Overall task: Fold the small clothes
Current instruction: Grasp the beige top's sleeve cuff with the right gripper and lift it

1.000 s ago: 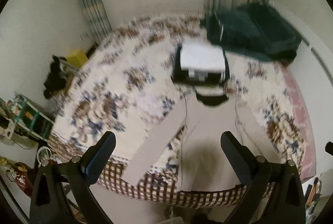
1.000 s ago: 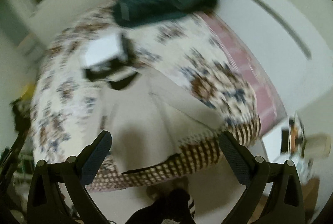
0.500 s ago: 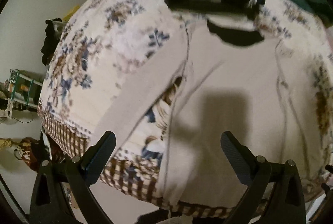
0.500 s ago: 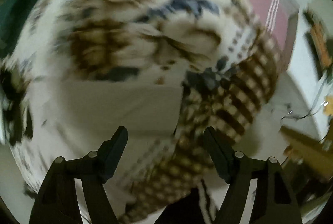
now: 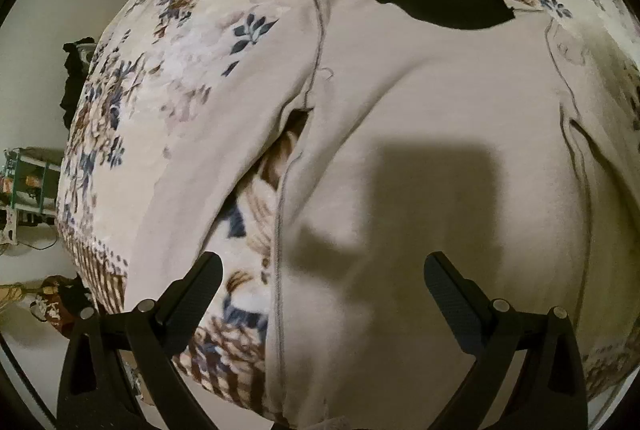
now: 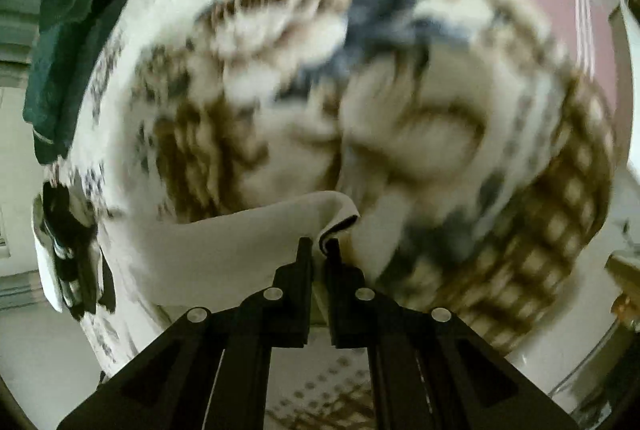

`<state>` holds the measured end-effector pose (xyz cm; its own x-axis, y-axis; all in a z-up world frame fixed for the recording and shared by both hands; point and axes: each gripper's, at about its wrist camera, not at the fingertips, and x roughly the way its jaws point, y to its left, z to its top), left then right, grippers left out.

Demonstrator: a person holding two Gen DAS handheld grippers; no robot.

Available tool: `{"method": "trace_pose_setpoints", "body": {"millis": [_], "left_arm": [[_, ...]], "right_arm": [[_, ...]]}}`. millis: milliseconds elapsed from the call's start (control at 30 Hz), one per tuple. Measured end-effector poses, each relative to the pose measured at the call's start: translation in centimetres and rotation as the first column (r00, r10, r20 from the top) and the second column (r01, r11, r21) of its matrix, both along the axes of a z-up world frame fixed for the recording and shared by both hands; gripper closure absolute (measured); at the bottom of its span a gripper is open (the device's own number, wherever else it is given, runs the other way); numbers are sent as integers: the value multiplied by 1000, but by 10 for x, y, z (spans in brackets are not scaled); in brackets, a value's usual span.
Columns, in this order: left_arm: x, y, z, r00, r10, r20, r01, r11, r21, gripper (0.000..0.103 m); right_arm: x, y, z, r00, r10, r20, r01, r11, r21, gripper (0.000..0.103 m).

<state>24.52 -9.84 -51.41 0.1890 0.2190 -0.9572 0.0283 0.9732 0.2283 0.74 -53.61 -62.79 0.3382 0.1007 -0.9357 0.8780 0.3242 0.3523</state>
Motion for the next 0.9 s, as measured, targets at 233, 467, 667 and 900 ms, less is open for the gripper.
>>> {"method": "trace_pose_setpoints", "body": {"millis": [233, 467, 667, 900], "left_arm": [[3, 0, -3, 1000, 5, -6, -5, 999, -34, 0], [-4, 29, 4, 999, 50, 11, -49, 998, -46, 0], [-18, 85, 12, 990, 138, 35, -138, 990, -16, 0], [-52, 173, 11, 969, 237, 67, -241, 968, 64, 0]], "right_arm": [[35, -23, 16, 997, 63, 45, -64, 998, 15, 97], [100, 54, 65, 956, 195, 217, -209, 977, 43, 97], [201, 242, 89, 766, 584, 269, -614, 788, 38, 97], [206, 481, 18, 348, 935, 65, -937, 346, 45, 97]]}}
